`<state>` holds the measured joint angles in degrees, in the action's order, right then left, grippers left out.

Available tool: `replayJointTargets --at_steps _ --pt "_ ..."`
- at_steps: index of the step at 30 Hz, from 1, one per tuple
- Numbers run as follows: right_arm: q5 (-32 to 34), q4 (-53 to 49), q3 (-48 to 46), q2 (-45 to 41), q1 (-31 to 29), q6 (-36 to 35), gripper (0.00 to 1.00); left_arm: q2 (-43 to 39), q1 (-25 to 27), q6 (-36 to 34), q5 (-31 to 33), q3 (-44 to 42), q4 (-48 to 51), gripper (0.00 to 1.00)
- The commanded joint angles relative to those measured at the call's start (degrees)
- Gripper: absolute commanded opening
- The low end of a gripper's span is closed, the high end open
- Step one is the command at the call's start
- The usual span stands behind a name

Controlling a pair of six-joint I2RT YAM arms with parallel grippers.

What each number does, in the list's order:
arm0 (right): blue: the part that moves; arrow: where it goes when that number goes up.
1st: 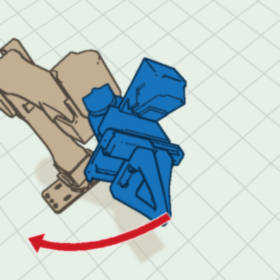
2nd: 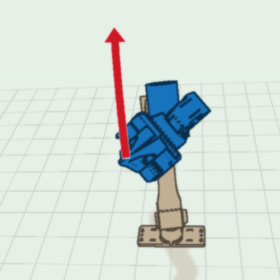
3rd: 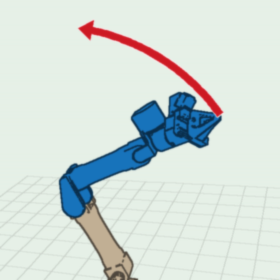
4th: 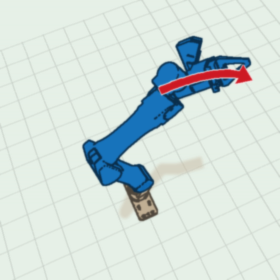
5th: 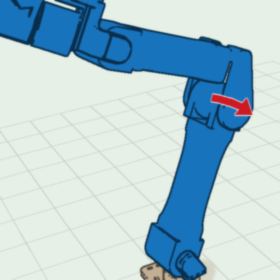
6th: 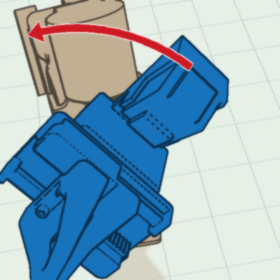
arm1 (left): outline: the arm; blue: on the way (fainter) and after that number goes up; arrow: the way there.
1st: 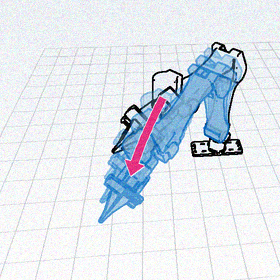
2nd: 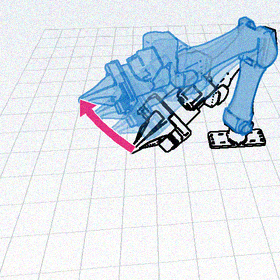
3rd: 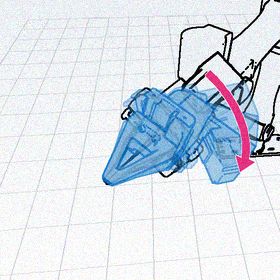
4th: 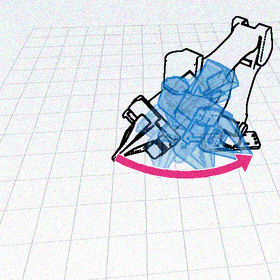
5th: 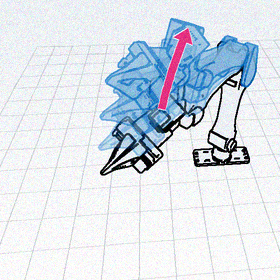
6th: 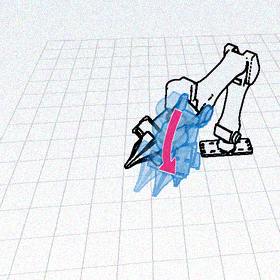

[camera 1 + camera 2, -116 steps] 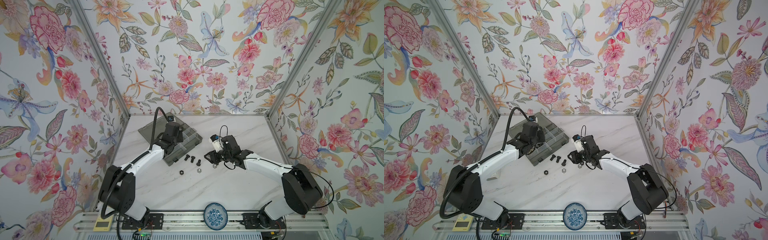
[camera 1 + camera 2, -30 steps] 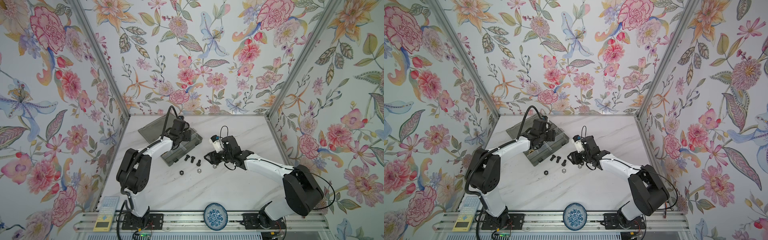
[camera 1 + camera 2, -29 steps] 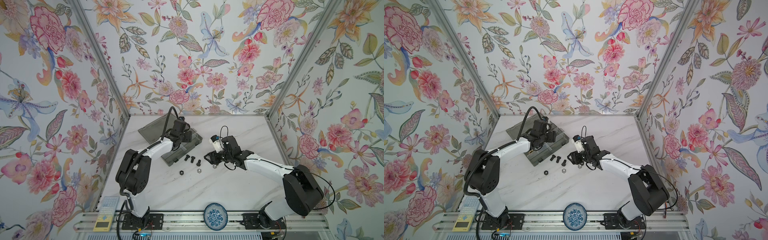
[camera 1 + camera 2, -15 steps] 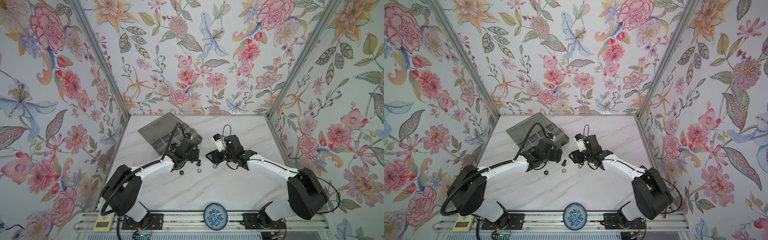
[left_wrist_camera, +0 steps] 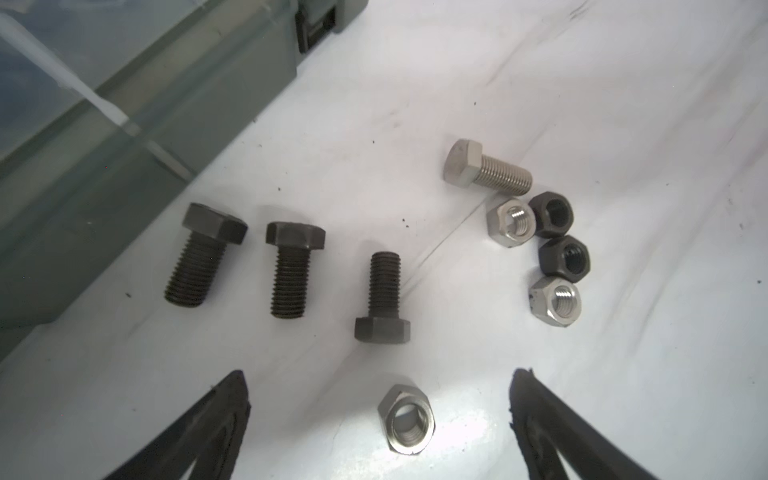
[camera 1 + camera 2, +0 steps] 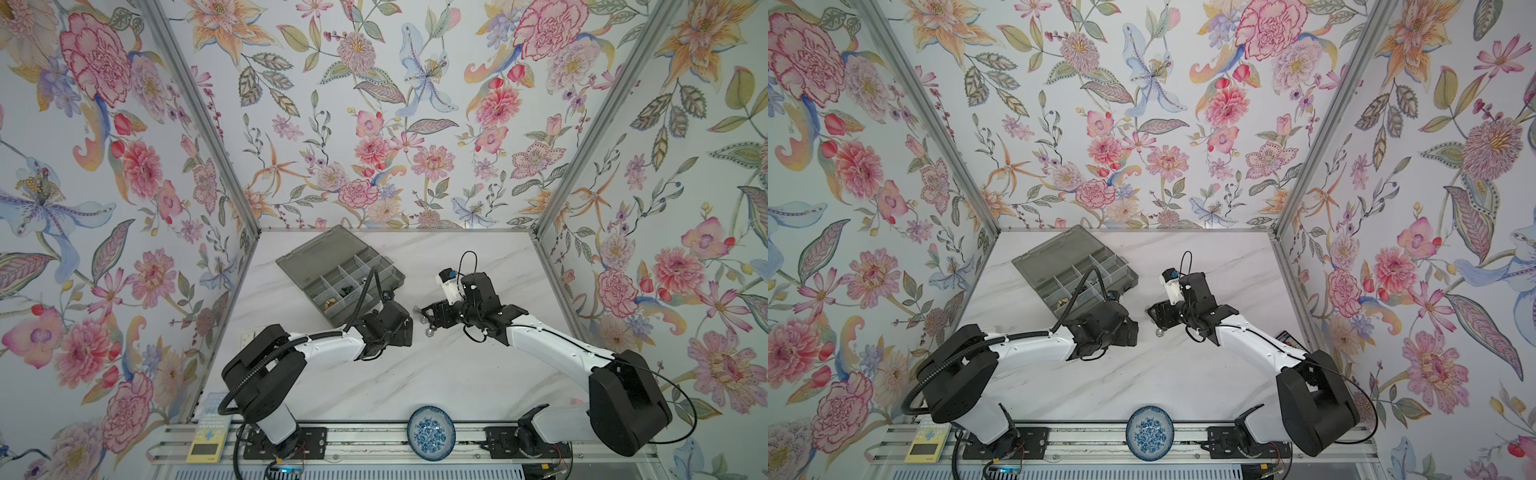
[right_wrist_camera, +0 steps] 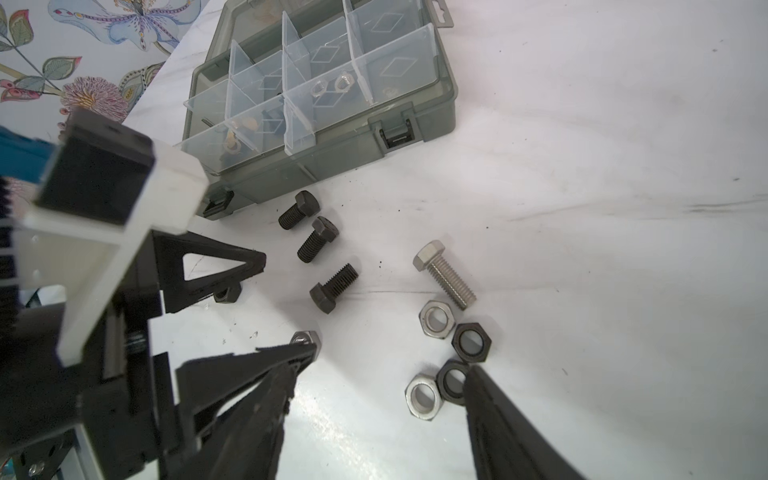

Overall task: Sort the screws and nuts into containers
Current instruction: 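Withdraw the left gripper from the box toward the next silver hex nut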

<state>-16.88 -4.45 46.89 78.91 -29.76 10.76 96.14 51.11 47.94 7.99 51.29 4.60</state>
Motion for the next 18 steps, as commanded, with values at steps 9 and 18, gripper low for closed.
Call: replayJointTargets --at_steps 9,18 --pt "0.4 -0.6 -2.5 -3.5 1.8 -0.6 0.70 6.1 3.8 2.8 2.1 4.5 4.3 0.94" --pt "0.0 -0.5 -2.7 -3.7 2.1 -0.4 0.70 8.0 3.9 3.2 2.7 5.7 6.7 0.83"
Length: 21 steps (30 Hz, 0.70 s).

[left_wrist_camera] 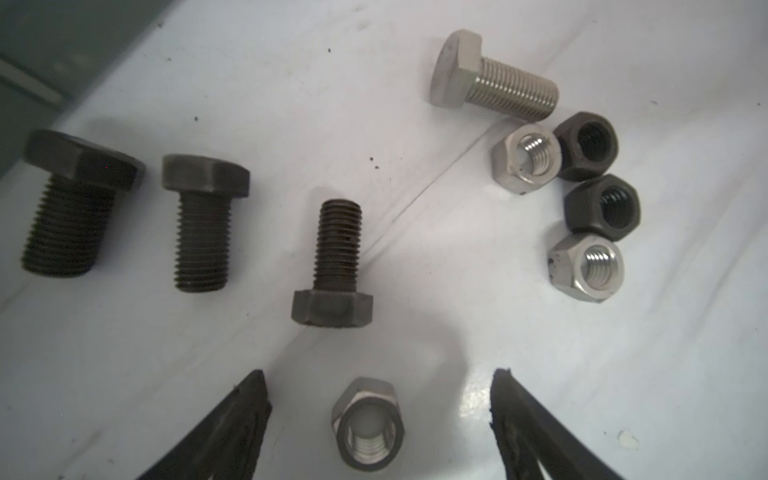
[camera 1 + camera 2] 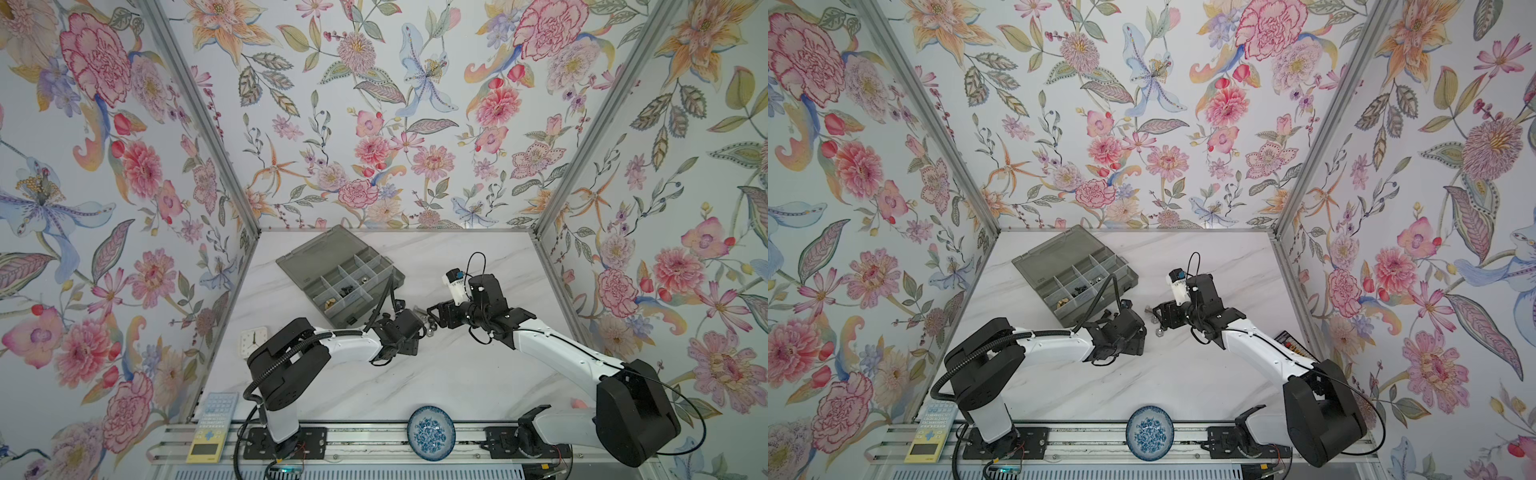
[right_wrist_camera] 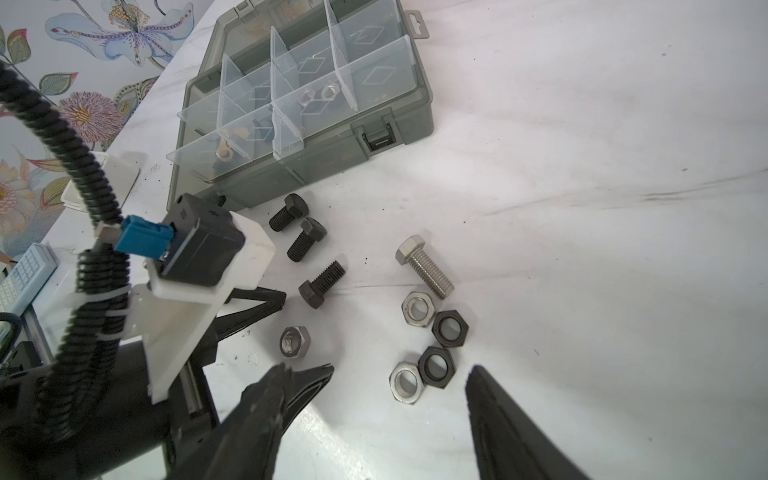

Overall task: Sort the screws and nuts into containers
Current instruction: 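Withdraw the left gripper from the box toward the next silver hex nut, then lower the left gripper and close it on a silver hex nut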

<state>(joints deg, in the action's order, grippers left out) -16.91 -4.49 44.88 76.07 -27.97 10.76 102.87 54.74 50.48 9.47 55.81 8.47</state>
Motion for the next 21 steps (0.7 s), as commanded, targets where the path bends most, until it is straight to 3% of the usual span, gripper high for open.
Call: replayJointTargets --at_steps 1,13,21 --pt "0.1 -0.4 -0.8 -1.0 0.4 -0.4 0.70 1.3 0.3 0.8 1.2 1.2 3.1 0.80" --pt "0.0 -0.3 -1.0 -1.0 0.5 -0.3 0.71 2.4 0.9 0.8 2.1 2.2 7.7 0.49" --pt "-0.1 -0.3 -1.2 -1.2 0.5 -0.1 0.72 3.7 1.6 0.7 2.2 3.4 8.8 0.56"
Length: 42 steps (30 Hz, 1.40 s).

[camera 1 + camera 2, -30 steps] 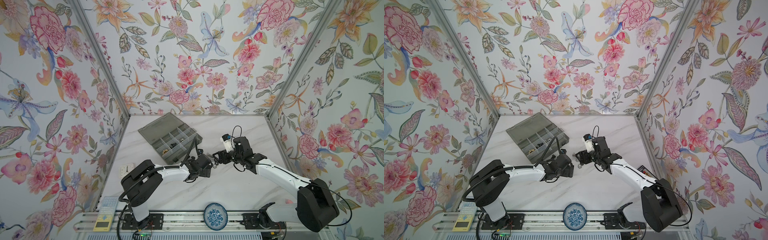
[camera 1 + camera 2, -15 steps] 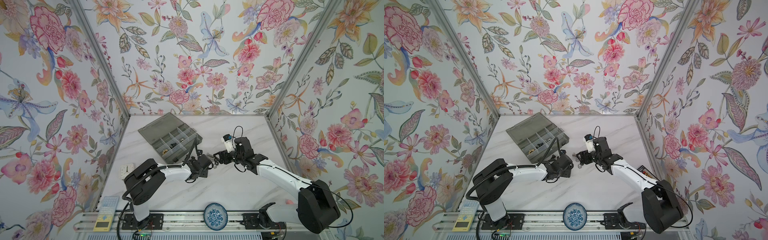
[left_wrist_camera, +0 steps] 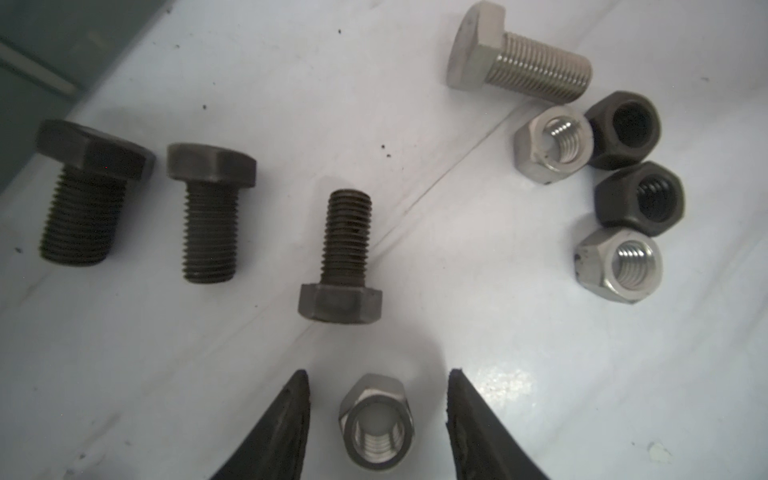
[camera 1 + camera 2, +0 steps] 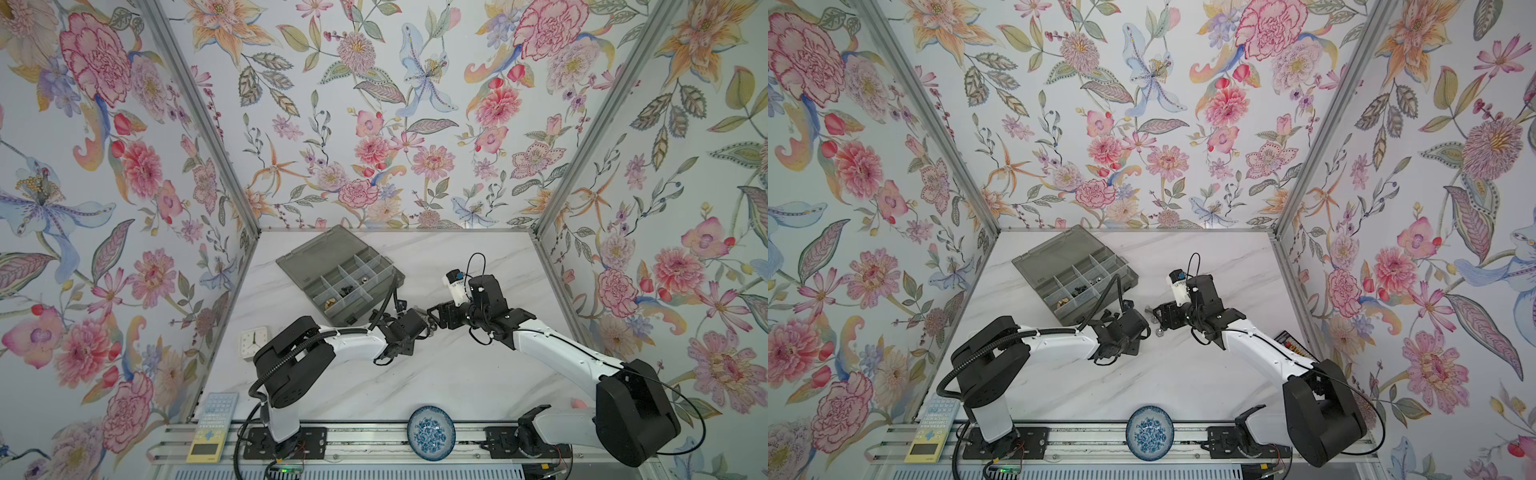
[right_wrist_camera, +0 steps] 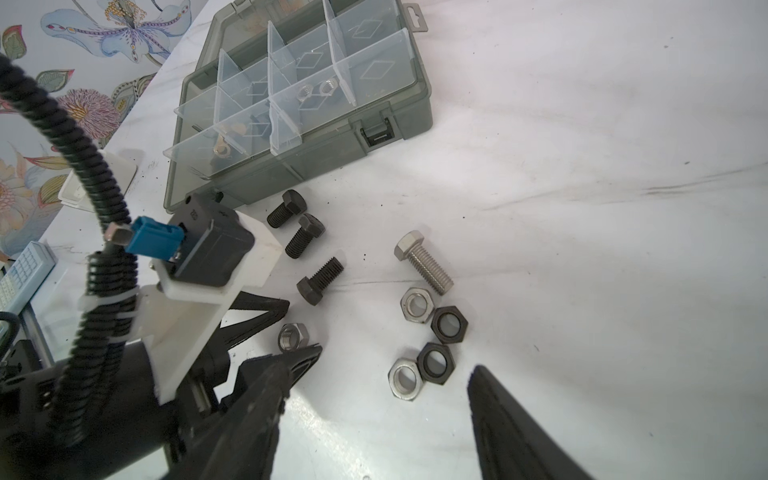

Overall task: Sort the screws and nuts into containers
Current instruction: 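Lower the left gripper and close it on a silver hex nut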

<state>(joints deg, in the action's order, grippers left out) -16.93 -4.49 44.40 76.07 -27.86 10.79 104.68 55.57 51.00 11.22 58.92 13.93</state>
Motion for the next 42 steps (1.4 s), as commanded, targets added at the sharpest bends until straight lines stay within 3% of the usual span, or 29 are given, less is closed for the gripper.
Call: replayJointTargets --at_steps 1,7,23,26,32,37,42 --pt "-0.1 -0.3 -0.7 -1.2 0.4 -0.2 0.72 1.9 0.7 0.2 0.6 0.3 3.4 0.56" --pt "0.0 -0.3 -0.8 -1.0 0.4 -0.2 0.72 1.8 0.8 0.1 1.3 0.6 4.6 0.51" --pt "-0.1 -0.1 -0.9 -0.8 0.5 -0.1 0.74 2.5 0.7 -0.3 1.4 0.7 4.7 0.25" --pt "0.0 -0.1 -1.0 -0.9 0.4 -0.2 0.74 0.8 0.7 -0.2 2.2 0.0 3.8 0.13" --pt "-0.1 -0.1 -0.9 -1.2 0.6 -0.2 0.74 -6.8 0.3 -1.7 4.4 -2.0 1.1 0.04" --pt "-0.2 0.0 -0.7 -0.9 0.6 -0.1 0.74 -12.9 -3.2 -5.1 2.2 -2.4 -1.2 0.03" --pt "-0.6 0.1 -0.6 -0.6 0.7 0.0 0.74 -17.6 -11.8 -11.7 0.6 -0.5 -2.1 0.04"
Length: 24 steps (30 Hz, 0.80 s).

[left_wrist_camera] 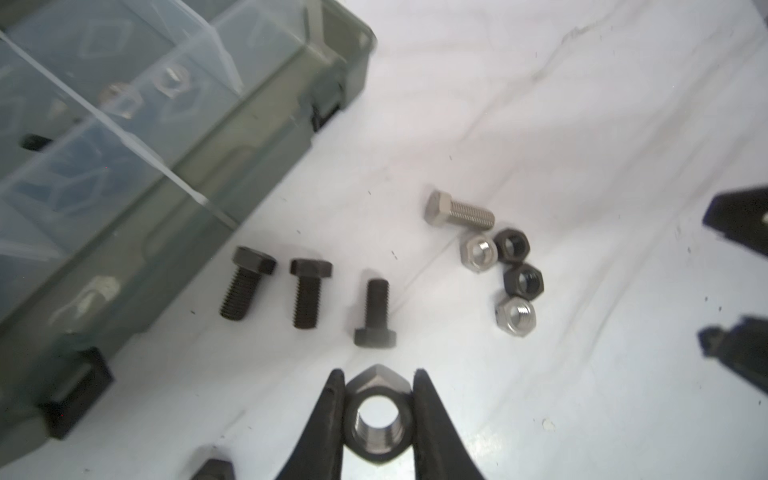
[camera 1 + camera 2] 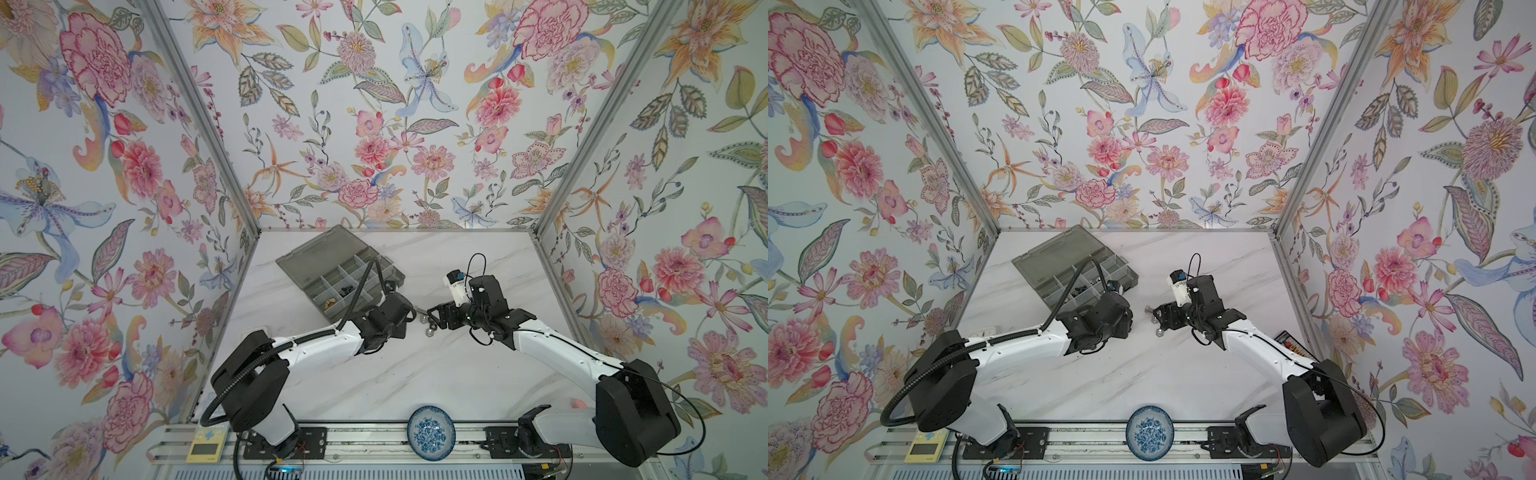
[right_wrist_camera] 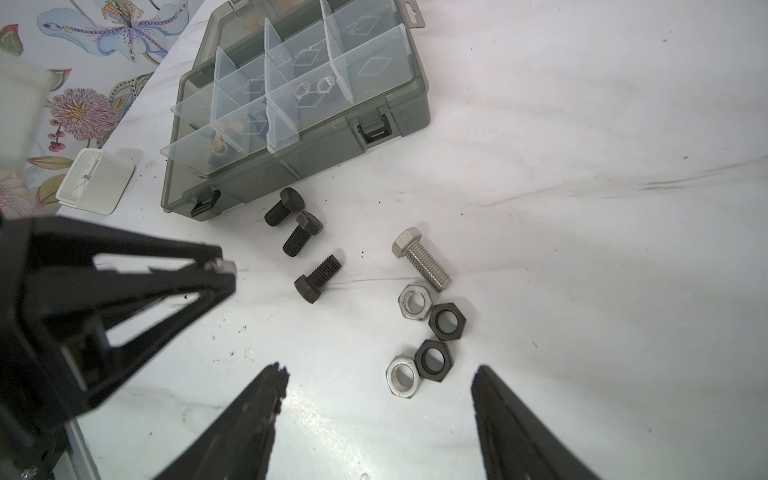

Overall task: Sort the screws and nuts into containers
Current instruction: 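Lift the silver hex nut and carry it over the box compartment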

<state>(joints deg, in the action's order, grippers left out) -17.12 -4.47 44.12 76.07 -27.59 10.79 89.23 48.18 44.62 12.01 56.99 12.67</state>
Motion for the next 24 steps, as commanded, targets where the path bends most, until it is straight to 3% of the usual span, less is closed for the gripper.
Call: replayJointTargets --at_steps 1,10,17,24 --pt "-0.4 0.3 -0.5 -0.5 0.4 0.1 0.74 -2.2 -6.0 -6.5 -0.2 2.2 -1.0 0.05" --pt "-2.4 2.3 -0.8 0.7 0.4 1.9 0.75 7.3 -17.9 -16.2 -2.4 14.6 -2.0 0.05" --pt "-3.0 2.5 -1.0 1.0 0.4 2.5 0.75 15.0 -23.2 -18.6 -6.1 18.9 -3.8 0.05" --pt "-3.0 2.5 -1.2 1.1 0.4 2.7 0.75 19.9 -24.9 -19.3 -8.6 19.6 -4.9 0.05"
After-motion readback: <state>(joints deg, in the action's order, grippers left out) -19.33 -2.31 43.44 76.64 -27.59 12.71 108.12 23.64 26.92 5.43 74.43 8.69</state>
